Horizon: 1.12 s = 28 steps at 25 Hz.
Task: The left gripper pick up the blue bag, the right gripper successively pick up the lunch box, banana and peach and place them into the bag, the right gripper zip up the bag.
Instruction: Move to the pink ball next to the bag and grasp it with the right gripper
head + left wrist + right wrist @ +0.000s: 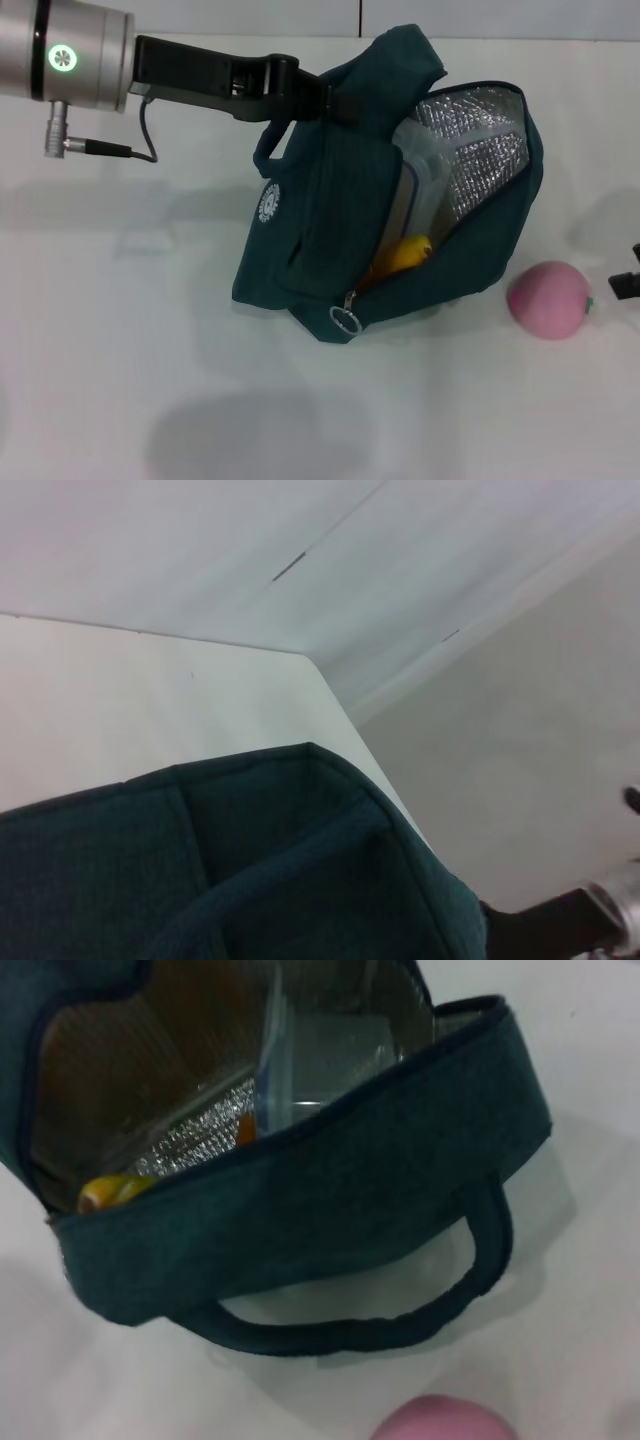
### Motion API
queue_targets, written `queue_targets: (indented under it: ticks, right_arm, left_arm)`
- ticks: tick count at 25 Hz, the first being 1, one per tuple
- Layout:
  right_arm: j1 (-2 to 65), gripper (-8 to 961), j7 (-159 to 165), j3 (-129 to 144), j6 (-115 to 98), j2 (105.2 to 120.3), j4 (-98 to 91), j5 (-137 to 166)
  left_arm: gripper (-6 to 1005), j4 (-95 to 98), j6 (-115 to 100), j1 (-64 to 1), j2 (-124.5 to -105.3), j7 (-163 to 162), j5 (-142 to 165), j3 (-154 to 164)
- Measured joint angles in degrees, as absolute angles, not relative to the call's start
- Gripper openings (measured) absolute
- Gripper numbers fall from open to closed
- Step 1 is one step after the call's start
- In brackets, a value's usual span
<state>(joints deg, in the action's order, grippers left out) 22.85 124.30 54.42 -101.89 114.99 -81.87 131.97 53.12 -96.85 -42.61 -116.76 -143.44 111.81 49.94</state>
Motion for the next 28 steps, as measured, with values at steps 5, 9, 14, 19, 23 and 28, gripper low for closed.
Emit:
queue_targets:
  ticks: [5, 9, 14, 19, 23, 28]
  right_arm:
    - [25.6, 555, 124.5, 58.3, -97.2, 115.2, -77.4, 135.7]
    - [28.0, 547, 124.4, 60.0, -95.0, 115.22, -72.7, 136.9]
    - [29.7, 537, 124.2, 61.7, -92.9, 115.32, -69.2, 137.2]
    - [29.9, 527, 124.2, 63.5, -90.9, 115.34, -68.5, 137.3]
    - [30.1, 519, 124.2, 63.9, -90.2, 115.38, -67.3, 137.2]
    - [30.5, 509, 124.2, 63.9, -89.8, 115.4, -66.3, 136.9]
  left_arm:
    - [85, 53.1, -96.9, -42.6, -116.79, -143.4, 111.8, 50.1]
    - [86, 53.1, -96.9, -42.6, -116.81, -143.4, 111.8, 50.1]
    - [86, 53.1, -96.9, -42.5, -116.81, -143.2, 111.8, 50.1]
    - [86, 53.1, -96.9, -42.3, -116.81, -143.1, 111.6, 50.1]
    - [86, 53.1, -97.0, -42.3, -116.81, -143.1, 111.5, 50.1]
    - [86, 53.1, -97.0, -42.2, -116.81, -143.1, 111.5, 50.1]
